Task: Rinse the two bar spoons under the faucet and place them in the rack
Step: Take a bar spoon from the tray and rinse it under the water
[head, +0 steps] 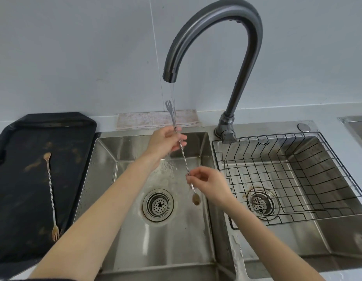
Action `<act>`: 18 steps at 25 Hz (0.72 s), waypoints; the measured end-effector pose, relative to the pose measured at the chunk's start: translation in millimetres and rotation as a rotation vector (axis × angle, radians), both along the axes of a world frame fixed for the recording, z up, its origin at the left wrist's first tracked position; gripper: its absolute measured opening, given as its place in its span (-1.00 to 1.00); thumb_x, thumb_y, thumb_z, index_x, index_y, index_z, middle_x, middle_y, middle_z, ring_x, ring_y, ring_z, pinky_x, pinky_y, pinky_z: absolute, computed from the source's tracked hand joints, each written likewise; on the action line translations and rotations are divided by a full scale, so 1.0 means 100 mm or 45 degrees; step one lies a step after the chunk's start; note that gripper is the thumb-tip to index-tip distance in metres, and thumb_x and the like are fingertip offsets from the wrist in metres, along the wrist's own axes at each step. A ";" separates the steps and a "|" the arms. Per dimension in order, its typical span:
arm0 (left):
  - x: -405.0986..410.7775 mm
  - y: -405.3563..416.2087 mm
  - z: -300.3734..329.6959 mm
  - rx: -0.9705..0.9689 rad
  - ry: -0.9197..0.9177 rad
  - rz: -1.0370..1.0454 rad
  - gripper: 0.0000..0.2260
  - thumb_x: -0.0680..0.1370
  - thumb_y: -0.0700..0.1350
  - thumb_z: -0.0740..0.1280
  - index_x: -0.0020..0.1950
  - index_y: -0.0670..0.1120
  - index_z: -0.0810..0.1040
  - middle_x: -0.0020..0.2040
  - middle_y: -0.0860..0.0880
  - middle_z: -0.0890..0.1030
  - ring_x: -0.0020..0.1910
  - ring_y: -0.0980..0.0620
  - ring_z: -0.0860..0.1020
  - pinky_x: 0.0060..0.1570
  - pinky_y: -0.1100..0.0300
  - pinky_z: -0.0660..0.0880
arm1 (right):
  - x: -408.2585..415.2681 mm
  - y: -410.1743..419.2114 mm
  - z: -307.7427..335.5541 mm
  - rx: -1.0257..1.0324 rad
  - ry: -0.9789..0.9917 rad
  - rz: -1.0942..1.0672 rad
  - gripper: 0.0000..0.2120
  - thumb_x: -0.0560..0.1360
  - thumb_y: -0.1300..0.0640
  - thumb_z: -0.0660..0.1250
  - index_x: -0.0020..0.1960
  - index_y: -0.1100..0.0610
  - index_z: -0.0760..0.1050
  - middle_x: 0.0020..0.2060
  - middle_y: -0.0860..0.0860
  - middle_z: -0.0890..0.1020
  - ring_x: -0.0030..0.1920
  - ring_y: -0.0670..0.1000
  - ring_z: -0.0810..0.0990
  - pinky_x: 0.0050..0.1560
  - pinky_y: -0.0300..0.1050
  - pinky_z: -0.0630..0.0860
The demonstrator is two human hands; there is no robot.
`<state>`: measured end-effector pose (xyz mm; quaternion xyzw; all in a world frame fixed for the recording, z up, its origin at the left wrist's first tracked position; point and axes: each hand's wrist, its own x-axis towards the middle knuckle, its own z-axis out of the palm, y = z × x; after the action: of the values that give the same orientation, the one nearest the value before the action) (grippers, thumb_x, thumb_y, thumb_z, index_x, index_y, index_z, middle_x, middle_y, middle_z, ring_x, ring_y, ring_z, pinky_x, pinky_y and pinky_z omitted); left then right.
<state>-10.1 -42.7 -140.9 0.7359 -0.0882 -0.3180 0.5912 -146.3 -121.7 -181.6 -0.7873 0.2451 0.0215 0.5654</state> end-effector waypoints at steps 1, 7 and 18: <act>-0.02 0.03 -0.04 0.002 0.048 0.001 -0.82 0.56 -0.19 0.23 0.15 -0.14 0.48 -0.13 0.00 0.61 -0.33 0.23 0.60 -0.36 0.48 0.54 | 0.05 -0.04 0.07 0.062 -0.028 -0.002 -0.91 0.47 0.21 0.35 -0.10 0.03 0.52 -0.33 -0.09 0.61 -0.30 -0.12 0.56 -0.15 -0.31 0.49; 0.05 0.15 -0.21 -0.109 0.372 0.262 -0.75 0.56 -0.24 0.24 0.23 -0.18 0.36 -0.20 -0.06 0.60 -0.48 0.22 0.60 -0.39 0.40 0.57 | 0.23 -0.21 0.39 0.534 -0.192 0.072 -0.71 0.57 0.30 0.15 0.04 -0.05 0.50 -0.14 -0.05 0.67 -0.19 -0.21 0.65 -0.24 -0.46 0.52; -0.10 0.18 -0.36 0.165 0.123 -0.070 -0.83 0.59 -0.18 0.13 -0.04 -0.12 0.52 -0.35 0.00 0.48 -0.53 0.21 0.52 -0.43 0.37 0.47 | 0.88 -0.12 0.54 0.039 -0.240 -0.184 -0.84 0.50 0.11 0.32 -0.06 0.17 0.62 -0.40 -0.02 0.51 -0.26 0.00 0.46 -0.12 -0.10 0.44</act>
<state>-20.0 -24.7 -176.9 0.7536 -0.0589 -0.3744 0.5371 -58.4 -133.8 -127.1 -0.7574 0.2466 -0.0897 0.5979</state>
